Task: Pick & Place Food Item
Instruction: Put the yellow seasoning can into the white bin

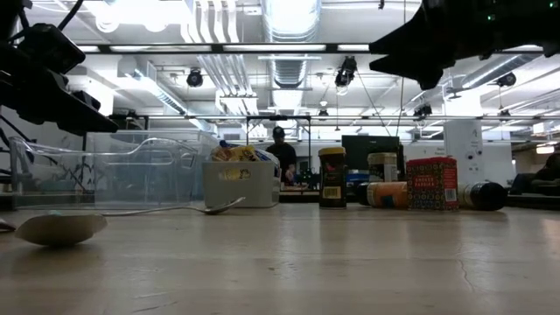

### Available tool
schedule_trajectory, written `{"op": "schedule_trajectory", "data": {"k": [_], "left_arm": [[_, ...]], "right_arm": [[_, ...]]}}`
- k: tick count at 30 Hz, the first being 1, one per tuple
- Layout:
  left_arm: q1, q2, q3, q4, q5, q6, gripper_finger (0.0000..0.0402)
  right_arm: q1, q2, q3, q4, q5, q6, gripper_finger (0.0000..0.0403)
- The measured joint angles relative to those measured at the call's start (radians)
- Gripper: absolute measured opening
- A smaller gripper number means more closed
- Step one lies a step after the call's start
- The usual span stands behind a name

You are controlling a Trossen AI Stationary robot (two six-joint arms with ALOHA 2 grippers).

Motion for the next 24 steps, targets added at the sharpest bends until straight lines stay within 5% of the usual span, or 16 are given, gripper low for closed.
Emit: {"op": "schedule_trajectory", "data": {"k": [24], "left_arm": [[0.0,0.0,0.0,0.0,0.0,0.0,0.0163]], "right_arm": [[-0.001,0.002,-0.011,-0.001,0.001,0.05,0.0227]]}}
